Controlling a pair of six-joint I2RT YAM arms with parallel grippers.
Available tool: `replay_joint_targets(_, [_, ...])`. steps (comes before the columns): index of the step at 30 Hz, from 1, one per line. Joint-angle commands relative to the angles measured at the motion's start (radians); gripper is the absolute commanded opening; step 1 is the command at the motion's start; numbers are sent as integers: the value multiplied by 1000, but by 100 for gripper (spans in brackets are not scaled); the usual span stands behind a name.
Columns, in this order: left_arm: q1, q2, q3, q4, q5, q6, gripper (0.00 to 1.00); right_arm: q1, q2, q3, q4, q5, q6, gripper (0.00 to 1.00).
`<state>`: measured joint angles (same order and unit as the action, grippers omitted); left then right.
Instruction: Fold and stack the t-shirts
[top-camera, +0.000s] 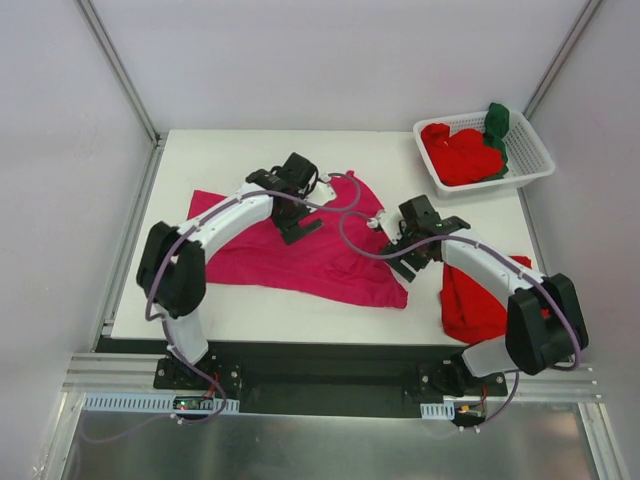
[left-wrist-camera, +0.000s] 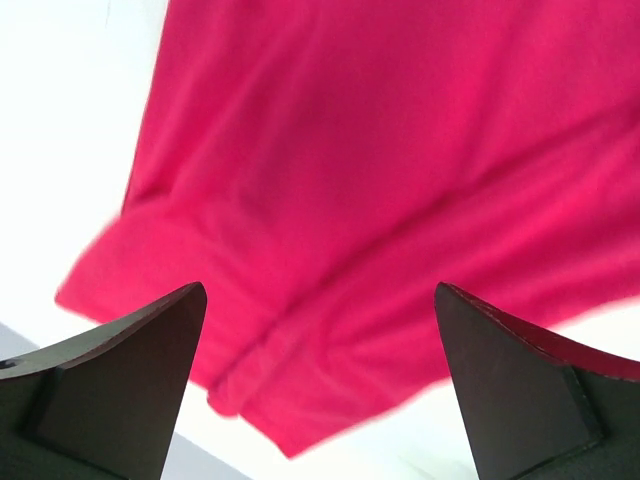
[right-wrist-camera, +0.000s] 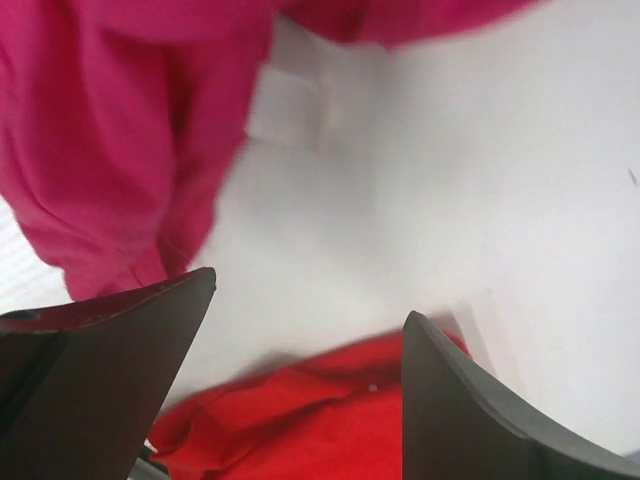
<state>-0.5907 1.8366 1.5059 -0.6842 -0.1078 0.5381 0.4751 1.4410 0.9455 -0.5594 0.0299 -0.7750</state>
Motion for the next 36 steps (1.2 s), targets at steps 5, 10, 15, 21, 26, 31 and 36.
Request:
replay_joint_targets(5, [-133,-159,-104,-92,-7,-46,99,-138,-142,-45,-65,56,-55,82])
replay_joint_targets(10, [-205,-109,-49,-90,-6,-53,99,-206,-146,-44,-71,61,-55,81])
replay_joint_targets(15, [-218,-59,-26,-84,2,-26,99,-240,-194,-53,-71,54,-49,81])
replay_joint_targets(21, [-235,3,4,-45,8,8,100,-282,-281,-54,-83,91,-44,81])
replay_joint_targets(26, [-271,41,34,-40,14,8,99,-339,-356,-45,-131,87,-41,82])
replay_joint_targets(31, [-325,47,42,-37,23,-6,99,-414,-432,-105,-158,85,-119,82])
replay_joint_targets(36, [-362,61,56,-37,31,-23,99,-470,-455,-157,-163,71,-144,82])
